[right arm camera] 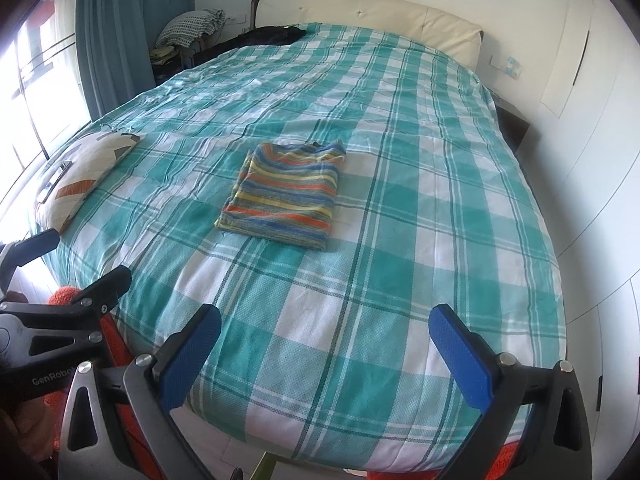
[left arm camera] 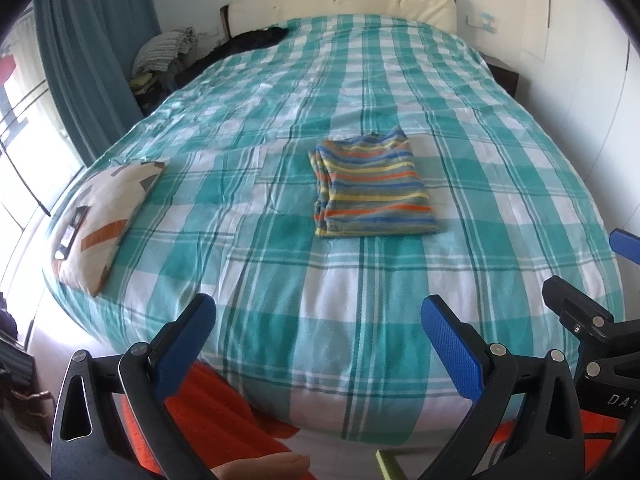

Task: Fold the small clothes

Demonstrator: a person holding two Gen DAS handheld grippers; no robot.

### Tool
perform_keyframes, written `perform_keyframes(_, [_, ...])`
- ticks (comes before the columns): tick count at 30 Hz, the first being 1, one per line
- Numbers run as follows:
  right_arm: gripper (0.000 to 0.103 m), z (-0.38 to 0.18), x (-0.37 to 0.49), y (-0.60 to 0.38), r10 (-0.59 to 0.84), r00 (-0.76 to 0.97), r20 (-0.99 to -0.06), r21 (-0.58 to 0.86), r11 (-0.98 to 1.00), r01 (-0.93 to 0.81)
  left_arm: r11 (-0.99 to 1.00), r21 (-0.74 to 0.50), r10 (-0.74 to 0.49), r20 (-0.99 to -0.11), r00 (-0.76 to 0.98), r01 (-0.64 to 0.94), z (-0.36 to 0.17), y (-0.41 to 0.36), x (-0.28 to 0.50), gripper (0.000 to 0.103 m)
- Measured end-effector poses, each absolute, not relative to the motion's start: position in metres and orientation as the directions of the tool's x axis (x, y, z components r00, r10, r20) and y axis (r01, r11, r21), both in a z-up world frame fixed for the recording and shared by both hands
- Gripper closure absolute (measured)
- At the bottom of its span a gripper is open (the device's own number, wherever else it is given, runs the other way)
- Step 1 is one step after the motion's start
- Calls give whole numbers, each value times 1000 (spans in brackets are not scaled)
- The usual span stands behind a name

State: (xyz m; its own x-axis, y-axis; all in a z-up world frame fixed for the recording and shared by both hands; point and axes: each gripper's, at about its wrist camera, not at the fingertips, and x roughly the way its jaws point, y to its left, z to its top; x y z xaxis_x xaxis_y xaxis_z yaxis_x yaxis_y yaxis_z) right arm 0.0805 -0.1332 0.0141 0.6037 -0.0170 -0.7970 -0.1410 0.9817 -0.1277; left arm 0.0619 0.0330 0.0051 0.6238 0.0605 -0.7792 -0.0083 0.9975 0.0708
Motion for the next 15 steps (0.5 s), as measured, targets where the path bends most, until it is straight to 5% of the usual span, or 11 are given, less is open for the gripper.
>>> perform_keyframes(15, [1, 23, 78, -129, -10, 624, -781, -117, 985, -130, 998, 58, 51, -770, 636, -11, 9, 29, 64, 0])
